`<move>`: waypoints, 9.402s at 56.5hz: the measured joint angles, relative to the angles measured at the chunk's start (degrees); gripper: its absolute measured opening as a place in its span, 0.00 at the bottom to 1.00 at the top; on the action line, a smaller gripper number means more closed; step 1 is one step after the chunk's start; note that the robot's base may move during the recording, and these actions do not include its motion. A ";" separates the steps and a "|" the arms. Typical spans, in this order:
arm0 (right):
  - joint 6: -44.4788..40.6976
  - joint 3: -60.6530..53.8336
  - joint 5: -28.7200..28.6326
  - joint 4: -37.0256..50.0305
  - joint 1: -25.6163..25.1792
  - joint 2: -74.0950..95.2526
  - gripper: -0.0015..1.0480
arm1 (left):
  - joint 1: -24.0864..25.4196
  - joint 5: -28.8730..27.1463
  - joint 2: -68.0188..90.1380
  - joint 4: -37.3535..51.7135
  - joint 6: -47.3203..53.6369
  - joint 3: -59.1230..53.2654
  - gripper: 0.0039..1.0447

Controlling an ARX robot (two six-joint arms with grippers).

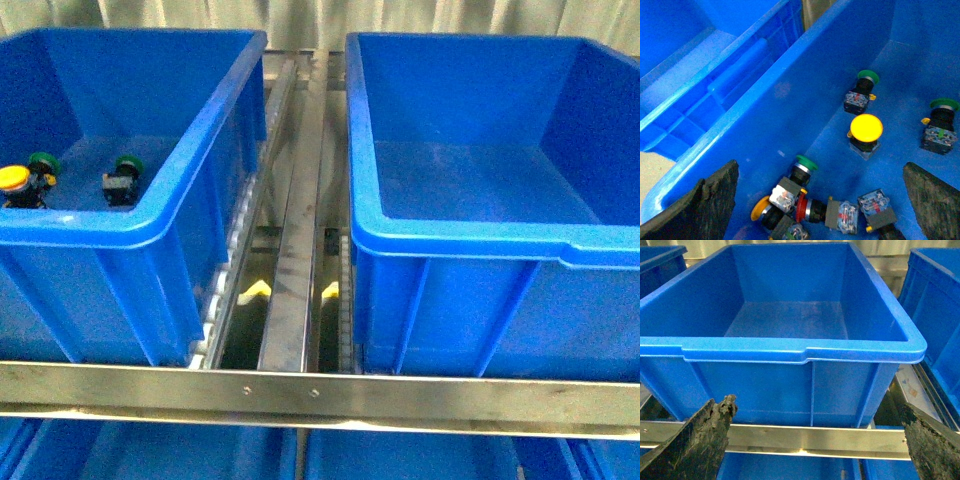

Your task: Pick red and yellow buttons and place in box

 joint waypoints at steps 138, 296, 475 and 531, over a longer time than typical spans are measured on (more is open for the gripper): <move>0.00 0.00 0.00 0.00 0.00 0.00 0.94 | 4.52 9.68 41.20 -11.82 9.09 39.30 0.76; -0.13 -0.02 0.57 0.15 0.07 0.09 0.94 | -29.46 57.22 12.52 69.99 -64.43 -5.95 0.24; 76.35 38.45 23.58 55.04 28.57 73.99 0.40 | -33.27 53.51 16.22 61.40 -60.70 2.36 0.24; 74.97 37.29 24.48 55.28 27.28 72.22 0.40 | -35.17 54.82 13.42 59.21 -51.98 1.73 0.93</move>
